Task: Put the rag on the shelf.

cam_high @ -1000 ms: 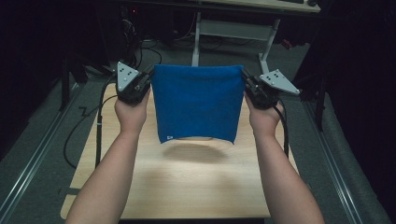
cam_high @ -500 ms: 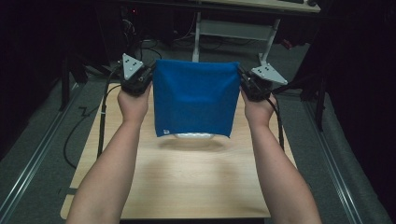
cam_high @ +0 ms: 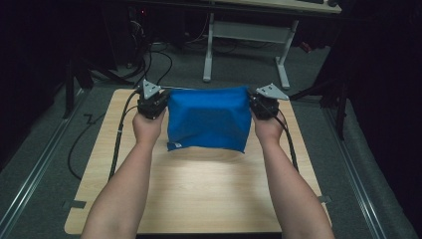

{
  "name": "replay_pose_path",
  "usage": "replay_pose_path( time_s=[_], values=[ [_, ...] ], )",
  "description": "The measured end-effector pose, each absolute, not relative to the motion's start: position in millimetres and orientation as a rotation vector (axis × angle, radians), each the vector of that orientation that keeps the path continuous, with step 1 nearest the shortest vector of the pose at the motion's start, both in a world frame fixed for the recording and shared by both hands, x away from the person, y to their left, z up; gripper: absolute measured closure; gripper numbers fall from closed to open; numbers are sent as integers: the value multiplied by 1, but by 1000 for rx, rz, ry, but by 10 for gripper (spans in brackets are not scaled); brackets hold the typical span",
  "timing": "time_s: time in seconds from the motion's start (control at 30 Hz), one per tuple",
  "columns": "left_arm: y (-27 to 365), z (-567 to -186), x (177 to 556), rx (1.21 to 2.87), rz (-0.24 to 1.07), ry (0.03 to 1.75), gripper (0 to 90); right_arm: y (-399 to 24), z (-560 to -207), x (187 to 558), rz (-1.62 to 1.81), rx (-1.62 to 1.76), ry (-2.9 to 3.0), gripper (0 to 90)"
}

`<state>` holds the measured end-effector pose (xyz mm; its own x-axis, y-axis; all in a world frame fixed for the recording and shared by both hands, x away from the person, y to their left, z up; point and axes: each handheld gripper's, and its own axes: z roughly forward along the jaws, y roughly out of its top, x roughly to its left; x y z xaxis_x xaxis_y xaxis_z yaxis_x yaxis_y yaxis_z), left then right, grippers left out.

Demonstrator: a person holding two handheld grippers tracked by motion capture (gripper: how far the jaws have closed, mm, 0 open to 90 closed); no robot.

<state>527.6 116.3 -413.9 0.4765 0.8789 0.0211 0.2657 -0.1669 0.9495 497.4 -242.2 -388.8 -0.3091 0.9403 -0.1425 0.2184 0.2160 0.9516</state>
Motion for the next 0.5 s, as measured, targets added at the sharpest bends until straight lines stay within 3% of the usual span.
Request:
replay_pose_path(
  time_s=[0.5],
  values=[
    [113, -471, 514, 1777, 611, 1007, 881, -242, -448, 491, 1132, 1167, 1781, 879]
  ],
)
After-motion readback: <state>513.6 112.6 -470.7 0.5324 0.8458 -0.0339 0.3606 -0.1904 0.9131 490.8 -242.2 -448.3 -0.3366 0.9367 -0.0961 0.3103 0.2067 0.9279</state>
